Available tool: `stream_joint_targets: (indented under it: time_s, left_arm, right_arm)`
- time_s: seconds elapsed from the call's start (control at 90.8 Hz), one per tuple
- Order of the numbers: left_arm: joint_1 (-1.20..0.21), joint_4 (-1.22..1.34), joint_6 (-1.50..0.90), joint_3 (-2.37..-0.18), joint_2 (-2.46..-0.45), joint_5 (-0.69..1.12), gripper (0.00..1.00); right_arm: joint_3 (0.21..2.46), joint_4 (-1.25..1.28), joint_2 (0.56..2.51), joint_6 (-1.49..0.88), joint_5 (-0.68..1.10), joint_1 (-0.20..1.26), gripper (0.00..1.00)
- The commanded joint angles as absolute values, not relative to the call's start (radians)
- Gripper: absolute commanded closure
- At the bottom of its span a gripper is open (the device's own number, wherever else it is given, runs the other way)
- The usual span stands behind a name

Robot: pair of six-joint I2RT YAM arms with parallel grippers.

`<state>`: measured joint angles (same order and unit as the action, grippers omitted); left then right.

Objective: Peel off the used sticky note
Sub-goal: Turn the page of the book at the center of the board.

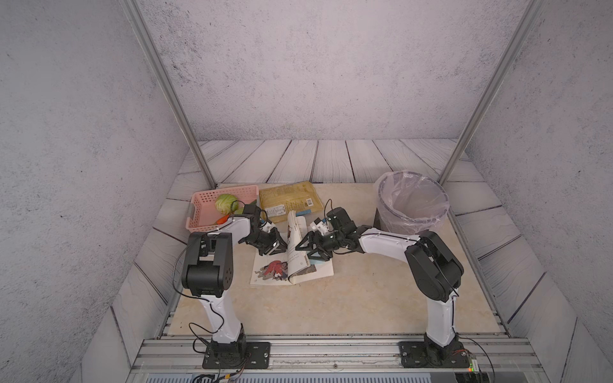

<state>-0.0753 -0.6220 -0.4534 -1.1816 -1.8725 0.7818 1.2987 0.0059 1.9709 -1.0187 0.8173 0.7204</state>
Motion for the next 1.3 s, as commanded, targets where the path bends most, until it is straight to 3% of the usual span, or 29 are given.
stream_joint_targets:
  time_s: [0.0,0.132,0.385,0.495,0.848,1.112,1.288]
  left_arm:
    - [-0.070,-0.626,-0.457,-1.170,-1.858,0.800,0.77]
    - [-0.069,-0.624,-0.458,-1.169,-1.856,0.799,0.77]
    - [-0.069,-0.620,-0.462,-1.168,-1.860,0.804,0.77]
    - [-0.070,-0.620,-0.463,-1.168,-1.864,0.804,0.77]
    - [-0.056,-0.630,-0.462,-1.173,-1.856,0.806,0.77]
    - [0.072,-0.750,-0.414,-1.276,-1.843,0.727,0.71]
    - [0.119,-0.805,-0.405,-1.355,-1.696,0.719,0.71]
  right_arm:
    - [1.286,0.038,1.975,-1.033,0.829,0.716,0.19]
    - [1.282,0.057,1.968,-1.033,0.829,0.716,0.12]
    - [1.281,0.069,1.970,-1.041,0.830,0.716,0.09]
    - [1.274,0.078,1.966,-1.044,0.826,0.716,0.01]
    - [1.249,0.166,1.986,-1.110,0.844,0.715,0.02]
    - [1.246,0.146,1.974,-1.092,0.838,0.715,0.02]
    - [1.245,0.138,1.980,-1.087,0.833,0.715,0.02]
